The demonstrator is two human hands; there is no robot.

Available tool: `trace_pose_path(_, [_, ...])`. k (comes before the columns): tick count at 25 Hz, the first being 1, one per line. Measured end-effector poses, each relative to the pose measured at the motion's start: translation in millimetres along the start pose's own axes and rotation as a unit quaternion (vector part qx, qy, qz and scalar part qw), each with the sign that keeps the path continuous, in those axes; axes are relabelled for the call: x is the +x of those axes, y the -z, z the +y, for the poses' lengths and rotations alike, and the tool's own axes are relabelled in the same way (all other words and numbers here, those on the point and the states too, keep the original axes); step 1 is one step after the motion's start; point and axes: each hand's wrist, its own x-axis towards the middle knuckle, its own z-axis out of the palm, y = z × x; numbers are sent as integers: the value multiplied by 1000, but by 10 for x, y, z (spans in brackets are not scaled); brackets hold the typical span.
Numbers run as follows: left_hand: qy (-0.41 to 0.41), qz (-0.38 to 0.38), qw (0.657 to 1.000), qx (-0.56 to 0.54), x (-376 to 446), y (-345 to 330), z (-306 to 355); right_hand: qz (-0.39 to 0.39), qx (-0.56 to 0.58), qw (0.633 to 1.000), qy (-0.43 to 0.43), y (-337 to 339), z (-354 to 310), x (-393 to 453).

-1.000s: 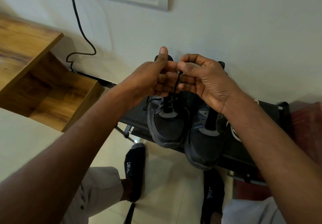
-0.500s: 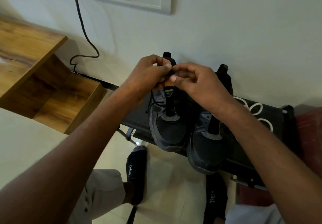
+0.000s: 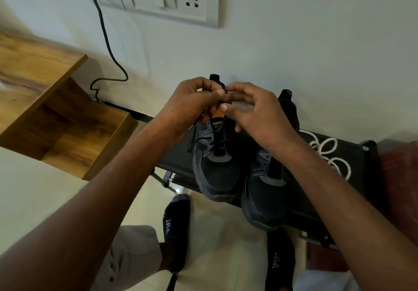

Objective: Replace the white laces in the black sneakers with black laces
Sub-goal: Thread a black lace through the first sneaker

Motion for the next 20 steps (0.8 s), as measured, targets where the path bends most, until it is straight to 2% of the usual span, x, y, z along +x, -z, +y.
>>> trace_pose_path(1, [-8,-14,1000,0,-7,-18,-10,-24,50,998,-7,-40,-29,3])
trace_pose_path(3, [-20,-21,999,20,-5,-15,-11,2,36,999,-29,-27,12,29])
trace_pose_path(7, [-24,30,997,74,40,61,22,115,-182,975,-55,48,150,82])
trace_pose_path(8, [-22,31,995,89,43,72,27,106,-184,976,-47,28,119,92])
trace_pose_path(10, [-16,10,994,112,39,81,15,24,-54,997,-45,-28,50,103])
trace_pose_path(12, [-10,-1,994,112,30,85,-2,-25,39,997,-54,-77,11,101])
trace_pose_path(17, [6,-7,994,112,24,123,0,3,-37,999,-34,-62,106,103])
trace_pose_path(19, [8,-4,986,165,35,173,-29,10,-113,993,-15,-66,121,93])
trace_pose_path(20, [-5,2,973,232,54,204,-57,9,-155,988,-9,-76,125,83])
